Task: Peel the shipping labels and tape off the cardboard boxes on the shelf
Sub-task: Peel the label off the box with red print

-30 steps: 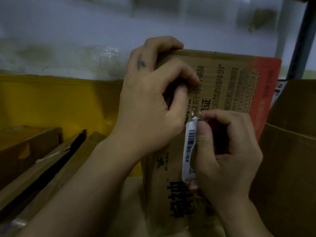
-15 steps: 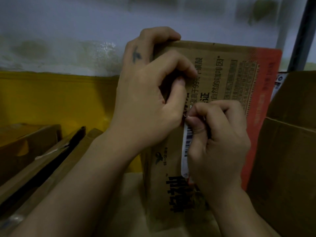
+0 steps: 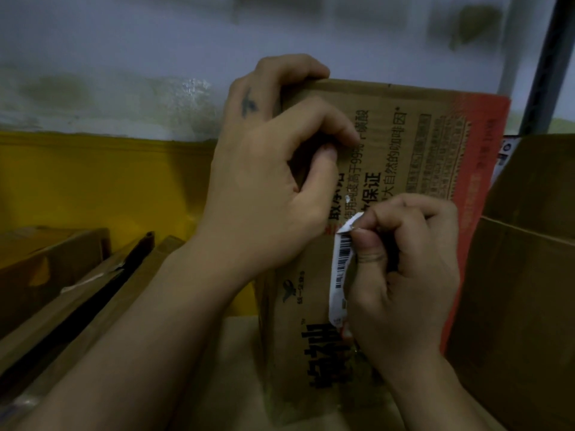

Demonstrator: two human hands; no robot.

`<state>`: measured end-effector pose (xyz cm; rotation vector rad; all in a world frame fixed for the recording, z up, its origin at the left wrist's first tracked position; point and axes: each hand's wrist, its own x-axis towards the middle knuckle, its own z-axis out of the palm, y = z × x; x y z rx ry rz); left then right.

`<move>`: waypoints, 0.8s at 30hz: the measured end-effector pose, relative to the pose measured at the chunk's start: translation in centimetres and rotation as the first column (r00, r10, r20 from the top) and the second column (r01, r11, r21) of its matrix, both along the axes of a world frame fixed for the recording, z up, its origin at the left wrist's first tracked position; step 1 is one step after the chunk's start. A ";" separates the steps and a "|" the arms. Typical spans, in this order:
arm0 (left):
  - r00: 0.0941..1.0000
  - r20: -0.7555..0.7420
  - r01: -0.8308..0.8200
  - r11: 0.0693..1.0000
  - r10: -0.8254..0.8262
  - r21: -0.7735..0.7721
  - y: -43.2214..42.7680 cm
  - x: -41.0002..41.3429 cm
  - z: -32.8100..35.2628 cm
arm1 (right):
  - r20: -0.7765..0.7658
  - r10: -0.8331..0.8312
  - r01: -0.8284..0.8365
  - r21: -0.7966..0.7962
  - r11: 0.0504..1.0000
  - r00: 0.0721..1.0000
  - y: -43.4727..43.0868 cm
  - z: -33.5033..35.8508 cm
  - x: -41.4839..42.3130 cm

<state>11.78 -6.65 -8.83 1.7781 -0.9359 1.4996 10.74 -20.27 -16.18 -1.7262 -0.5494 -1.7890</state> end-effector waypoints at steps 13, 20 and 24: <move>1.000 0.007 -0.007 1.000 0.007 -0.017 0.1 0.1 -0.1 | -0.072 0.010 -0.015 -0.061 0.998 0.997 -1.1 0.4 -1.3; 1.000 0.015 0.006 1.000 -0.006 -0.014 0.0 0.1 -0.1 | -0.032 -0.099 0.096 -0.074 0.993 0.995 -0.9 0.4 -0.7; 1.000 0.018 0.009 1.000 -0.009 -0.008 0.0 0.1 0.0 | -0.013 -0.106 0.106 -0.046 0.993 0.994 -0.6 0.3 -0.6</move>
